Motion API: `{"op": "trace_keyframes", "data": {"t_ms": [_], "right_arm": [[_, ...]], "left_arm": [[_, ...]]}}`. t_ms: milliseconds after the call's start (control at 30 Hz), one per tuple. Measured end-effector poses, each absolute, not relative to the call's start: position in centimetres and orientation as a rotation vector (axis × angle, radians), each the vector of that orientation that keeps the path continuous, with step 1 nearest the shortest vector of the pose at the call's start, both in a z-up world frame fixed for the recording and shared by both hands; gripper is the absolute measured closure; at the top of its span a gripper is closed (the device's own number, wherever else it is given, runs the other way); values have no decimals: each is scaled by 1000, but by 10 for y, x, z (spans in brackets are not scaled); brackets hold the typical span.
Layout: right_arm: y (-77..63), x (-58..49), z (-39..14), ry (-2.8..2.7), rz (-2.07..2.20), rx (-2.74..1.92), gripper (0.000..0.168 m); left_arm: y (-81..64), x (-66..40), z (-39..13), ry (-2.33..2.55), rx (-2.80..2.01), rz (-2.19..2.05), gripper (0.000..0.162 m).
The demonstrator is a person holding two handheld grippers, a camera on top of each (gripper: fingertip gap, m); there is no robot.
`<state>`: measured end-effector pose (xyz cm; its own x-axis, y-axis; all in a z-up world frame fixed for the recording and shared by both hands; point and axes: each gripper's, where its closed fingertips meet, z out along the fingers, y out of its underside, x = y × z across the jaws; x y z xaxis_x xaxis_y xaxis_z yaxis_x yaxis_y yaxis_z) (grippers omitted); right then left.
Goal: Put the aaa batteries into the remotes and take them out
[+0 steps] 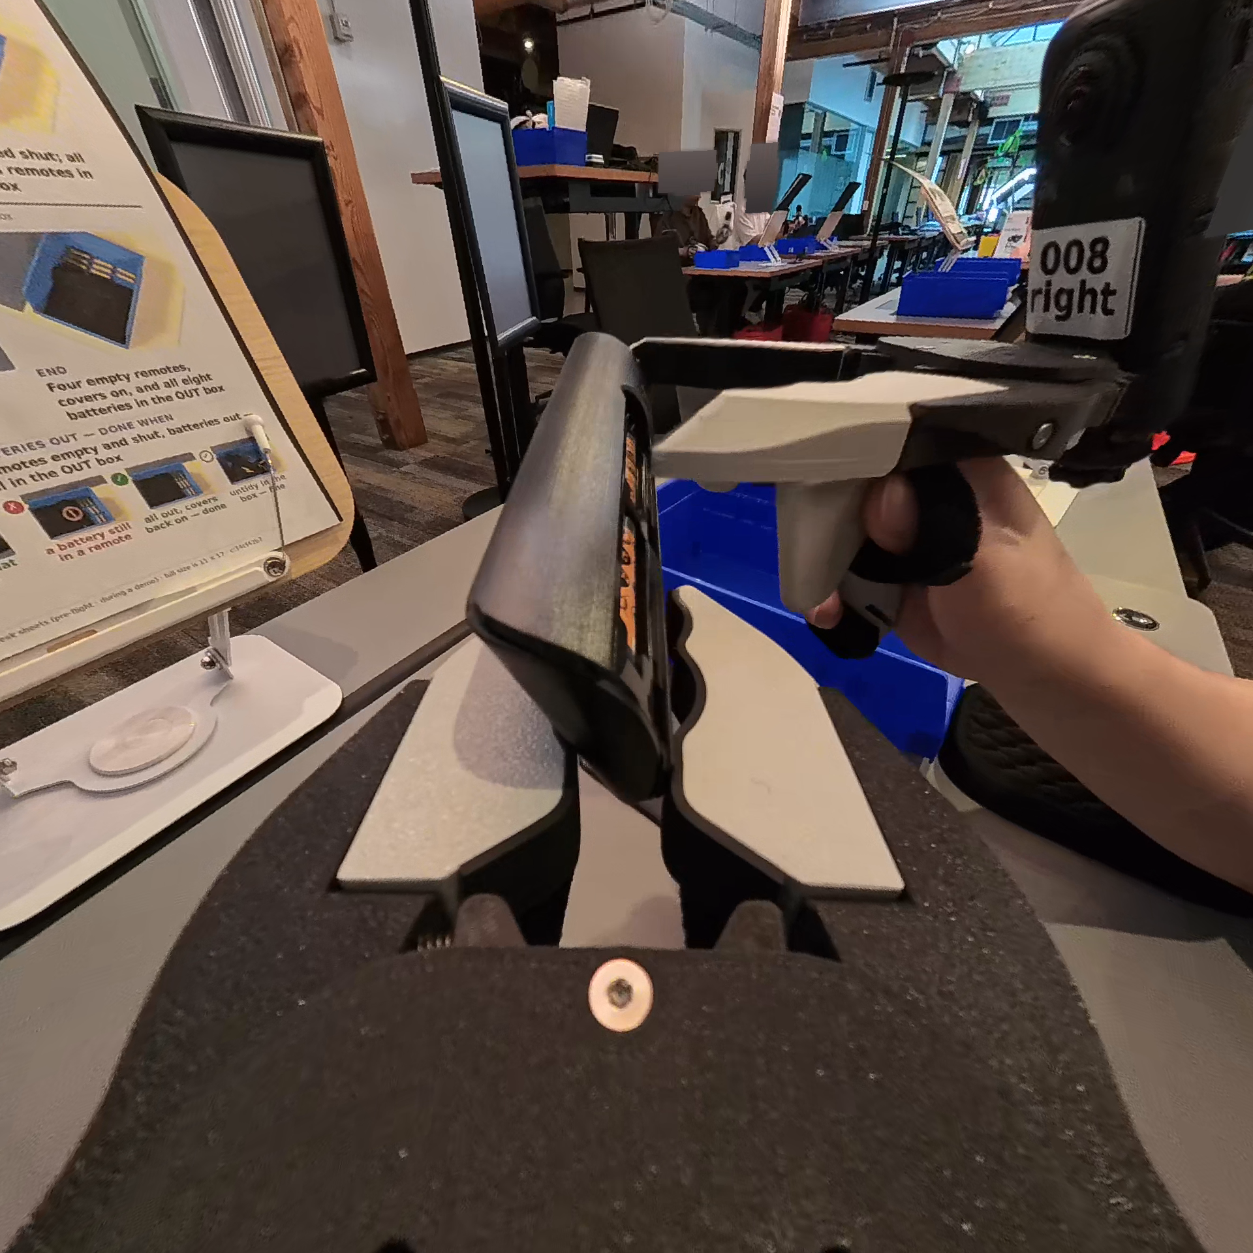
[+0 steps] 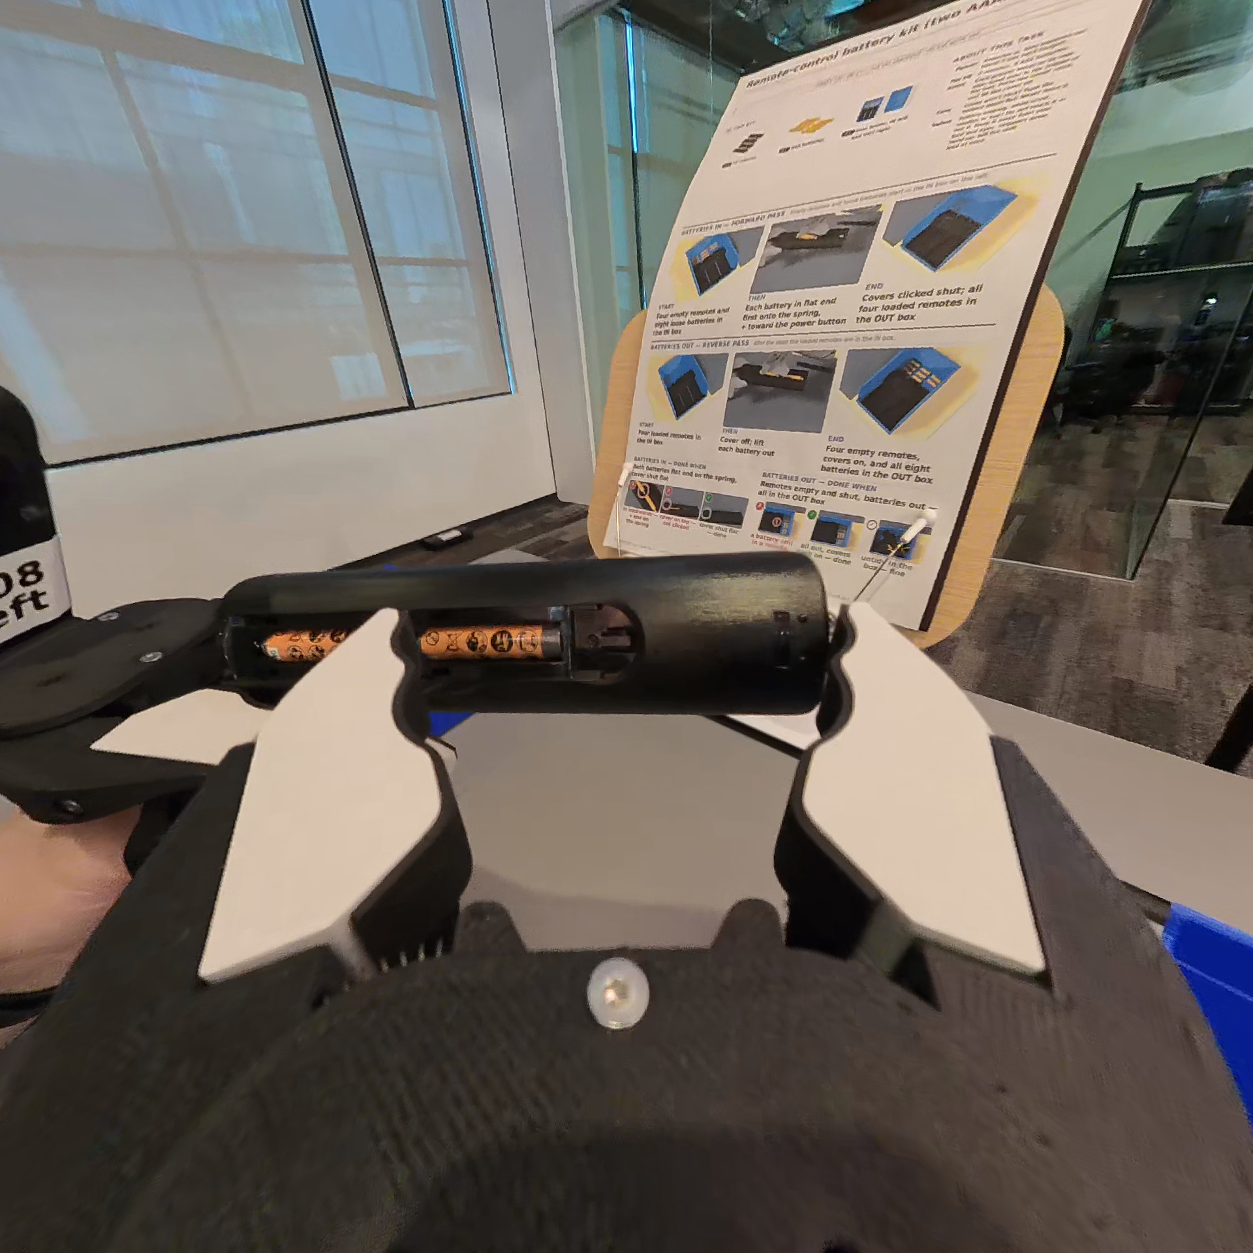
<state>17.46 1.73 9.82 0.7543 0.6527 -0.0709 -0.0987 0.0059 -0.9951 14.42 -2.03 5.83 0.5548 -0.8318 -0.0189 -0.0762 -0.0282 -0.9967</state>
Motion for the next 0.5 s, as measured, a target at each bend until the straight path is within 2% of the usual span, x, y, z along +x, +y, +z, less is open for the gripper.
{"op": "trace_keyframes", "data": {"t_ms": [500], "right_arm": [[19, 173, 94, -531, 545, -1461, 51]], "left_arm": [[-21, 145, 58, 831, -1477, -683, 139]]}}
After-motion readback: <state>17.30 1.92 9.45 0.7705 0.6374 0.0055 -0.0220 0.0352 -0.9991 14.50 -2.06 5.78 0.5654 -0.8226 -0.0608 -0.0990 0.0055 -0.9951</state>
